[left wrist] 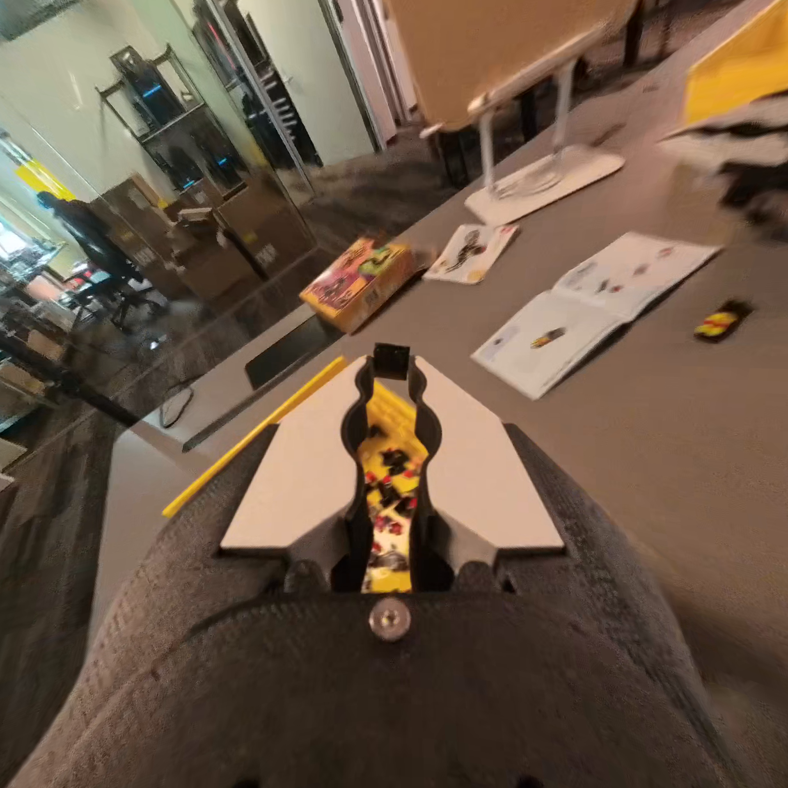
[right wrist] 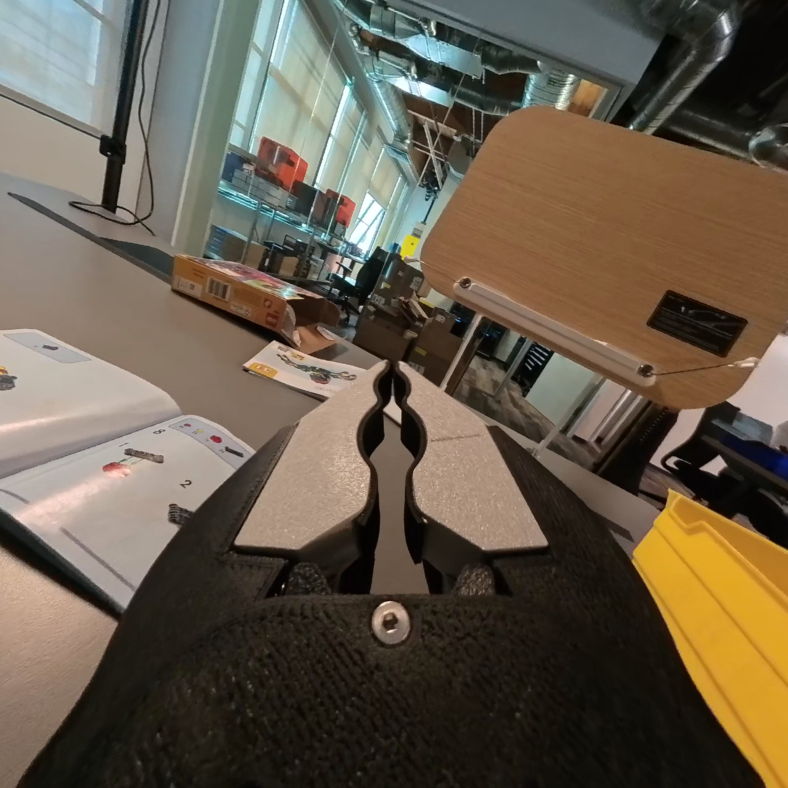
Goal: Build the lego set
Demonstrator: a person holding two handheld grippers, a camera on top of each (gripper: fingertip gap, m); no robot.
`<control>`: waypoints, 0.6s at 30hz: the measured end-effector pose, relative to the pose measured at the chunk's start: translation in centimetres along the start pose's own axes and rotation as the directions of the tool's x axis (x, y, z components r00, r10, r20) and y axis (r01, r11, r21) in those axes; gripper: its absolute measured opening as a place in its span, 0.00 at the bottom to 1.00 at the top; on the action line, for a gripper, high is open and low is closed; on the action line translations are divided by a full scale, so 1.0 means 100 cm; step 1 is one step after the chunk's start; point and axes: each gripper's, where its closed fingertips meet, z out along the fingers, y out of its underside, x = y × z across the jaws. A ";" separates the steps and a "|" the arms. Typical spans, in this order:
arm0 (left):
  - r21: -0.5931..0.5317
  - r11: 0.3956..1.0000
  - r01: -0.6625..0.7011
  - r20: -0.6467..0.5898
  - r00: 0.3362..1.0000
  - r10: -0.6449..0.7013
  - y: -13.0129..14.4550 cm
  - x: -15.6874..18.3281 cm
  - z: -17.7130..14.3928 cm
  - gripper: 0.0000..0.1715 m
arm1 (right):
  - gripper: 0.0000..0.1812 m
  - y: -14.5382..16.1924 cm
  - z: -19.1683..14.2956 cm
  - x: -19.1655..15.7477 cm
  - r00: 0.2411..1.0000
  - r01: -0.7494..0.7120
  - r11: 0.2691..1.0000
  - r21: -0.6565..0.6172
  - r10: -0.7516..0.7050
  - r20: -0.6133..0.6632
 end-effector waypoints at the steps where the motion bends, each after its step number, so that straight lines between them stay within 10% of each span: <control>1: 0.013 1.000 0.009 -0.034 0.999 -0.008 -0.011 0.020 -0.004 0.09 | 0.00 0.000 0.000 0.002 1.000 -0.004 1.000 -0.001 0.004 -0.010; 10: -0.106 0.992 -0.074 -0.593 0.805 -0.003 0.018 0.264 0.082 0.09 | 0.00 -0.001 -0.002 0.014 0.997 -0.039 0.999 0.014 0.040 -0.061; 18: -0.124 0.959 -0.255 -0.744 0.664 0.081 0.027 0.355 0.122 0.09 | 0.00 0.000 -0.001 0.018 0.997 -0.019 1.000 0.012 0.020 -0.071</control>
